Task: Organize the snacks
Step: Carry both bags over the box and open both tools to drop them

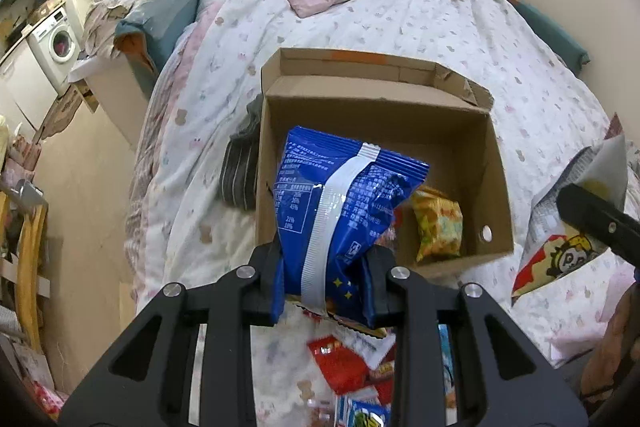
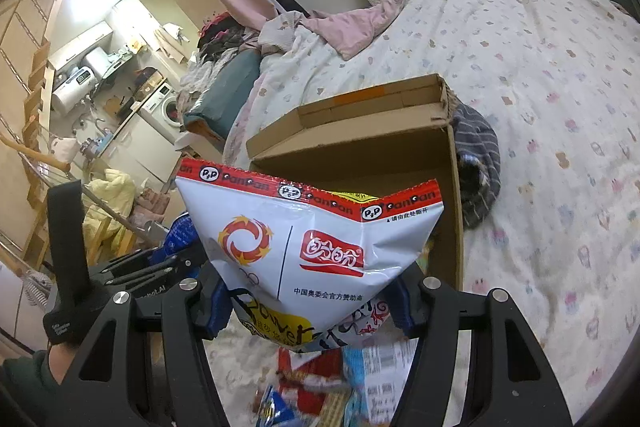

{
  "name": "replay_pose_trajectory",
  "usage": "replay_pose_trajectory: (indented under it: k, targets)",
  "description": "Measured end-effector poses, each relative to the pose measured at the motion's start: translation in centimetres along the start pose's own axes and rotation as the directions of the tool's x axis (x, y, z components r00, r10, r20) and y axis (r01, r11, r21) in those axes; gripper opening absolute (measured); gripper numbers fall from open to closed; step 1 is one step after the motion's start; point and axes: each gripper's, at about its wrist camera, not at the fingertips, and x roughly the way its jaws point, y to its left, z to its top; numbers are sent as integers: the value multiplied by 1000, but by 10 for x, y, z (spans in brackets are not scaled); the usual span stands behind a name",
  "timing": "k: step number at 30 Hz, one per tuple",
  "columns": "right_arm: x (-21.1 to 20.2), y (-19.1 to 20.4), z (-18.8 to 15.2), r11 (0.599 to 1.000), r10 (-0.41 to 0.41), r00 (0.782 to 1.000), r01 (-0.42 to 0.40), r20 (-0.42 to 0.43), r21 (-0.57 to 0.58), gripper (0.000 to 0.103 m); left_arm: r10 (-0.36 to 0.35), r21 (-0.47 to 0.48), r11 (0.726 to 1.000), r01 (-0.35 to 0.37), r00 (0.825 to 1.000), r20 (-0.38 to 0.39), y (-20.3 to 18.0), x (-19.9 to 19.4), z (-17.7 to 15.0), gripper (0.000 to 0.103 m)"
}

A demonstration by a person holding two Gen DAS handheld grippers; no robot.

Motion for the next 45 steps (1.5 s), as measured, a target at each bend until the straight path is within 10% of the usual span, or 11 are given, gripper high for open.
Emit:
replay_pose_trajectory:
  k: [20, 38, 43, 45]
  targets:
    - [103, -33, 3, 999, -1, 992, 7, -122, 46, 64, -6, -8, 1000, 6, 997, -74, -2, 80, -1, 26]
    - [108, -37, 6, 997, 8, 994, 1, -111, 82, 67, -25, -23, 999, 24, 998, -54, -4, 81, 2, 27]
    - [103, -37, 7, 996, 31, 995, -22, -97, 91, 75, -55, -44, 998, 53, 998, -24, -3, 75, 2, 80]
    - [98, -37, 9, 996, 31, 997, -24, -74, 89, 88, -42, -43, 998, 42, 999, 7, -4, 69, 3, 85]
